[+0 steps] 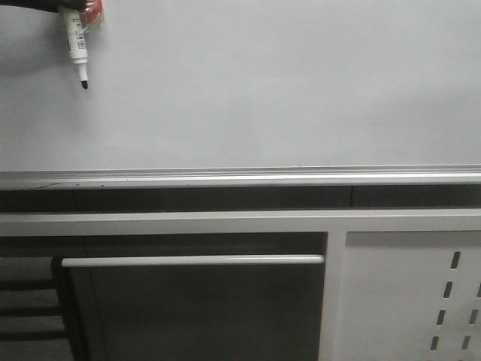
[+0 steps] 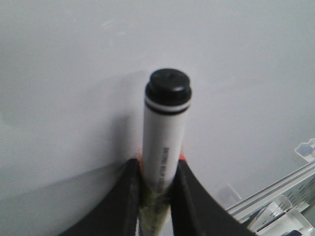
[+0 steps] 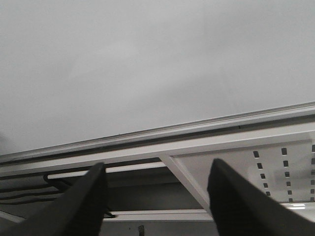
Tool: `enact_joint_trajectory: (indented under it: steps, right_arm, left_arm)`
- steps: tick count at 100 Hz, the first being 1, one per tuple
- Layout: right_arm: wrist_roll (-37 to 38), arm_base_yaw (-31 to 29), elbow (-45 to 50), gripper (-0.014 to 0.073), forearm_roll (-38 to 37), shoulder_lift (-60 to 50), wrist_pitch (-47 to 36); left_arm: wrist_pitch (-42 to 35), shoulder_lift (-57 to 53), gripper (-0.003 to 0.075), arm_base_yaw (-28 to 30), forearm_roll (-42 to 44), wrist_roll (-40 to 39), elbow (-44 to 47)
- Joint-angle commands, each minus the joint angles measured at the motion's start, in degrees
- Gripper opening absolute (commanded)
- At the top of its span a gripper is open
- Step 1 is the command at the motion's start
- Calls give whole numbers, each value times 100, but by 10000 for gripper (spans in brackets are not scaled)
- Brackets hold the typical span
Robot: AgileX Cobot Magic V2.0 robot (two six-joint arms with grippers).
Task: Write number 1 on whiteboard
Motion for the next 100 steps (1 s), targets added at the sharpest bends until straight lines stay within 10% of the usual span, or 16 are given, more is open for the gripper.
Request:
enact_joint_trajectory:
  steps: [1, 18, 49, 100]
  right_arm:
    - [-79, -30, -205, 404, 100, 78, -333]
    - [-763, -30, -205, 404, 576, 115, 90]
    - [-4526, 11, -255, 404, 4362, 1250, 1819]
    - [-4728, 495, -2435, 373, 3558, 2993, 3649]
  left_arm:
    - [598, -217, -20, -21, 93, -1, -197]
    - [1821, -353, -20, -21, 883, -309, -188]
    - [2771, -292, -20, -904, 2068, -801, -188]
    - [1859, 446, -20, -2482, 2730, -824, -294]
